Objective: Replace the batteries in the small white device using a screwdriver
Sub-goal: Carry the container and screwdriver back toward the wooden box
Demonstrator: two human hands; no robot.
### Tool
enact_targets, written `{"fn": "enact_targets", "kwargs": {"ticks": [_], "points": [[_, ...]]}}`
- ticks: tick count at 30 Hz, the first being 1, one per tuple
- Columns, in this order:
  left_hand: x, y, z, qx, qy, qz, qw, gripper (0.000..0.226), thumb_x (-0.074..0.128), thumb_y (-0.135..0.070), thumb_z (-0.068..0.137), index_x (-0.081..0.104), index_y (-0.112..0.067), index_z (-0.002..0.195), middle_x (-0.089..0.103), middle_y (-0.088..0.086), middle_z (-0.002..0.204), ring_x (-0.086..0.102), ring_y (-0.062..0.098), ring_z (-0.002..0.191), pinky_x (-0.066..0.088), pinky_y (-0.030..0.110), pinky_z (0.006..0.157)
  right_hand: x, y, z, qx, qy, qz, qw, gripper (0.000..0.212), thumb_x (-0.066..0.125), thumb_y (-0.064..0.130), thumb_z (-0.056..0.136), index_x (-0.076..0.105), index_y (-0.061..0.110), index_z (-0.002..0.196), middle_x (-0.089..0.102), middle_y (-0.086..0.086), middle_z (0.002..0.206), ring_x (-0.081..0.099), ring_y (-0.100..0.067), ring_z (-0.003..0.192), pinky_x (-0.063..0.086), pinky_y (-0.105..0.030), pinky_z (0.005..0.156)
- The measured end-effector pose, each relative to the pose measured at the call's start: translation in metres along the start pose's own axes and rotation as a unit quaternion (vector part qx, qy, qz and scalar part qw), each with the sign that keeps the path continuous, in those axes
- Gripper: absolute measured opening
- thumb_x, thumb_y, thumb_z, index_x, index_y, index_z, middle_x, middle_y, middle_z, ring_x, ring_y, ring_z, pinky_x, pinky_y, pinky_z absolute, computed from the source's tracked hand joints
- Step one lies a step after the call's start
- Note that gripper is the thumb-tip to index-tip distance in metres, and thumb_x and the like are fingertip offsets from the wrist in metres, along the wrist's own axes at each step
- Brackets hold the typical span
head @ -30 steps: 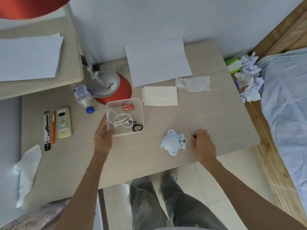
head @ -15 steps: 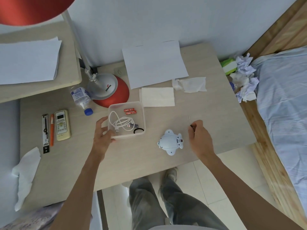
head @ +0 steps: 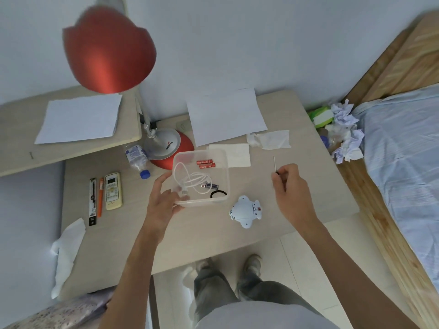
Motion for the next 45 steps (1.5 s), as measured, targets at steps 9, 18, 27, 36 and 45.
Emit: {"fn": "enact_targets", "kwargs": {"ticks": [9,18,27,36,45], "points": [[0.069,-0.095,-0.077,0.035,0.017,-0.017,0.999,0.052,0.060,-0.001,0.101,0.063,-0.039,0.137,0.081,0.003,0.106,0.077,0.036,0.108,0.061,0.053,0.102,-0.104,0.042,-0.015,-0.039,-0.057,0.060,0.996,0.014,0.060,0.031,0.110,0.057,0.017,0.111,0.070,0.001,0.084,0.068,-0.016,0.074,0.052,-0.034,0.067],[0.147,-0.160,-0.107,0.060,0.119,-0.002,0.991,0.050,0.065,-0.004,0.102,0.064,-0.037,0.139,0.082,-0.006,0.095,0.078,0.028,0.098,0.061,0.054,0.102,-0.200,0.050,-0.056,-0.022,-0.135,0.067,0.988,0.017,0.059,0.034,0.109,0.058,0.018,0.104,0.072,-0.004,0.076,0.068,-0.021,0.070,0.055,-0.044,0.071],[0.218,-0.190,-0.154,0.065,0.313,0.077,0.945,0.049,0.064,-0.005,0.103,0.067,-0.042,0.134,0.080,0.016,0.118,0.077,0.036,0.111,0.060,0.050,0.100,-0.253,0.027,-0.193,0.083,-0.321,0.182,0.926,0.014,0.068,0.029,0.106,0.060,0.022,0.096,0.052,0.005,0.055,0.040,-0.008,0.049,0.035,-0.024,0.053],[0.293,-0.155,-0.233,0.047,0.461,0.142,0.875,0.047,0.067,-0.010,0.104,0.064,-0.040,0.140,0.079,0.017,0.120,0.078,0.033,0.115,0.056,0.051,0.106,-0.263,0.002,-0.369,0.175,-0.495,0.207,0.825,0.017,0.077,0.018,0.100,0.063,0.021,0.092,0.047,-0.015,0.057,0.034,-0.014,0.050,0.034,-0.020,0.052],[0.388,-0.095,-0.376,0.049,0.574,0.228,0.785,0.058,0.062,0.000,0.100,0.067,-0.047,0.134,0.079,0.003,0.126,0.077,0.029,0.118,0.053,0.056,0.112,-0.285,-0.047,-0.533,0.239,-0.611,0.211,0.724,0.016,0.078,0.014,0.097,0.064,0.016,0.090,0.039,0.002,0.051,0.030,-0.014,0.050,0.030,-0.019,0.050]]}}
Point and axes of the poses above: each hand's wrist, its own z-axis towards the middle knuckle, its own x-axis out of the palm, y = z × x, the point moved 7 cm from there along z, towards the middle knuckle
